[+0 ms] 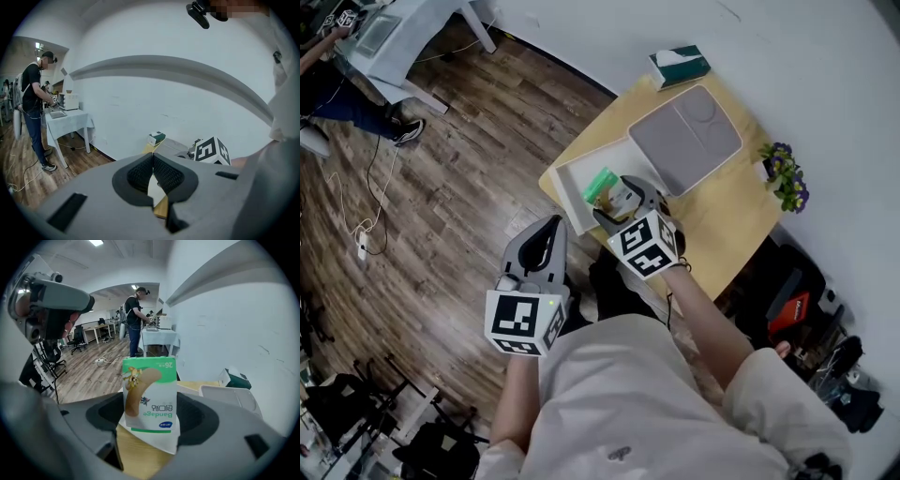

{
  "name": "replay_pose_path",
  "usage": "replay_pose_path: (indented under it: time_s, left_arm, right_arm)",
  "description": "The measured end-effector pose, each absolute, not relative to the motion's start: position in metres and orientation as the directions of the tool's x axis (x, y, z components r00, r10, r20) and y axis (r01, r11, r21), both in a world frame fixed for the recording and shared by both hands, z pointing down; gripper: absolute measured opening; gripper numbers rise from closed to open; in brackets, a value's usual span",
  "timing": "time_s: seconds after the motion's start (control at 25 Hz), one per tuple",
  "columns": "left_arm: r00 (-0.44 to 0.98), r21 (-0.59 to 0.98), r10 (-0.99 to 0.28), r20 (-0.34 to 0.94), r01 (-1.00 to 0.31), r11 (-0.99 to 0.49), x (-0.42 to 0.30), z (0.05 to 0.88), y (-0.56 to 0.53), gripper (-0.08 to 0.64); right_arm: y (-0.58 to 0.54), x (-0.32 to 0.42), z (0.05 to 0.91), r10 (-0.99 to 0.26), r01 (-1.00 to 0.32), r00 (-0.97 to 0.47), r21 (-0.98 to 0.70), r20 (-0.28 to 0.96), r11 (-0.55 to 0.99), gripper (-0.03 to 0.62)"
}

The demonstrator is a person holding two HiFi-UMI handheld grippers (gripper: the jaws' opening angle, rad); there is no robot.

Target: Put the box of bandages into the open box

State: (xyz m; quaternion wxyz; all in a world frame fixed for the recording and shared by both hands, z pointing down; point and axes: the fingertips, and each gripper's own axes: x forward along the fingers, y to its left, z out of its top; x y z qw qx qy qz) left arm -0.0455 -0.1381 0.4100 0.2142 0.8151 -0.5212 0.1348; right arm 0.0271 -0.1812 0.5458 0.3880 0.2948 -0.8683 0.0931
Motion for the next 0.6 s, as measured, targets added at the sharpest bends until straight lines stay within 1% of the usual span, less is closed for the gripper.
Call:
replay_pose_path:
  time_s: [0.28, 0.6]
  left_arm:
    - [0.401, 0.213, -0.798, 0.449, -0.916, -0.341, -0.041, 0.419, -0.143, 0.005]
    - [0.419, 0.219, -0.785, 0.456, -0.908, -0.357, -0.047, 0.425, -0.152, 0.005]
  right_arm:
    - [-0.183, 0.033, 0.567, -0.411, -0.564, -0.515, 0.064, 0.752, 0.823, 0.353]
    - [-0.186, 0.032, 0.585, -0.397, -0.556, -0.484, 0.077, 0.780, 0.828, 0.353]
